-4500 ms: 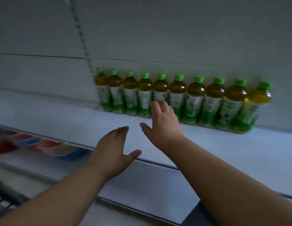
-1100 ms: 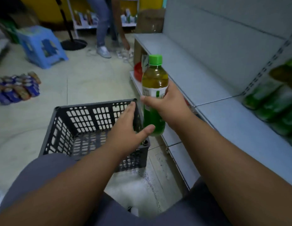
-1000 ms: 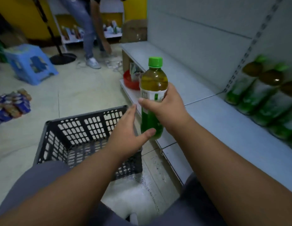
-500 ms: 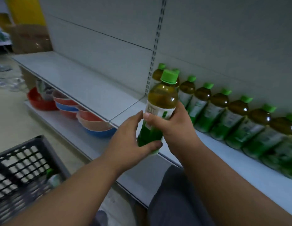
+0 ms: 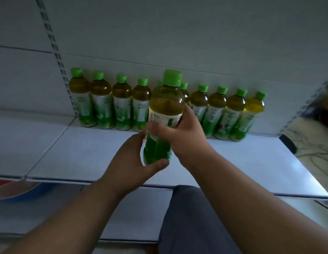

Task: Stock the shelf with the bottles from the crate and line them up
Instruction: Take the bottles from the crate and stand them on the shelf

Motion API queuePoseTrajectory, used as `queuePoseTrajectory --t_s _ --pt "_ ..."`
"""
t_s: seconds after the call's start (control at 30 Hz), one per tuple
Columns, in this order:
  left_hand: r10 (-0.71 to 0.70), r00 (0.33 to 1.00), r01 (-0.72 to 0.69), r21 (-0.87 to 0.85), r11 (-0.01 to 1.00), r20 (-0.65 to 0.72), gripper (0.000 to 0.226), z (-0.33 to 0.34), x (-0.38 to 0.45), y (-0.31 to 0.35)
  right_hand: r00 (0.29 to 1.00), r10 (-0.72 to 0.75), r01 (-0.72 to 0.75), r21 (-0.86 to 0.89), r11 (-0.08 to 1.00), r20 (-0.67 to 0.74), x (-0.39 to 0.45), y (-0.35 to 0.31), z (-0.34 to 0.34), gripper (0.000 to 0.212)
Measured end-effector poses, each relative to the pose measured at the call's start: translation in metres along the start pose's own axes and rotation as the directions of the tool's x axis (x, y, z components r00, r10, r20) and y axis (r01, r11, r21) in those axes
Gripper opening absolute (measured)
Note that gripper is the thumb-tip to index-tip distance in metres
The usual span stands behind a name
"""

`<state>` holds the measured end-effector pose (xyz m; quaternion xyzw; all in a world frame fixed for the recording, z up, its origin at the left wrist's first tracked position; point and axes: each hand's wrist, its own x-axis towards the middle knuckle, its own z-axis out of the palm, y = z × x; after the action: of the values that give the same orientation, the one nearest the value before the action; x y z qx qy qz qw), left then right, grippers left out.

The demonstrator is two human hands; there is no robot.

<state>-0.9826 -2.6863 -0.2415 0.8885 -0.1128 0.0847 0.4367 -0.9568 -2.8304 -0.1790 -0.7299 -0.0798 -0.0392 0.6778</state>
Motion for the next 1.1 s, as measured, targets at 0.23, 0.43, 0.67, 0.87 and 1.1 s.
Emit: queuePoseTrajectory --t_s 0.23,0.43,0.67,0.87,1.1 --pt "0.146 0.972 -0.137 -0.058 0.989 0.182 0.067 0.078 0.065 0.025 0.974 -0.014 -0.023 -0.16 0.987 -0.227 0.011 0.024 -0.084 0.06" --pt "0.238 0.922 -0.251 0.004 0.968 0.306 0.057 0.165 0.102 0.053 0.894 0.026 -0.149 -0.242 0.959 -0.446 0.016 0.056 -0.167 0.061" --pt "0.128 0.905 -0.266 0.306 0.914 0.405 0.112 0.267 0.116 0.072 0.769 0.038 -0.317 -0.329 0.889 -0.638 0.017 0.085 -0.249 0.059" --pt "0.233 0.904 -0.386 0.453 0.803 0.357 0.109 0.315 0.124 0.08 0.741 0.05 -0.358 -0.33 0.874 -0.67 0.015 0.098 -0.277 0.056" --pt "0.172 0.916 -0.346 0.496 0.797 0.362 0.11 0.322 0.131 0.074 0.766 0.049 -0.405 -0.422 0.811 -0.641 0.006 0.118 -0.274 0.057"
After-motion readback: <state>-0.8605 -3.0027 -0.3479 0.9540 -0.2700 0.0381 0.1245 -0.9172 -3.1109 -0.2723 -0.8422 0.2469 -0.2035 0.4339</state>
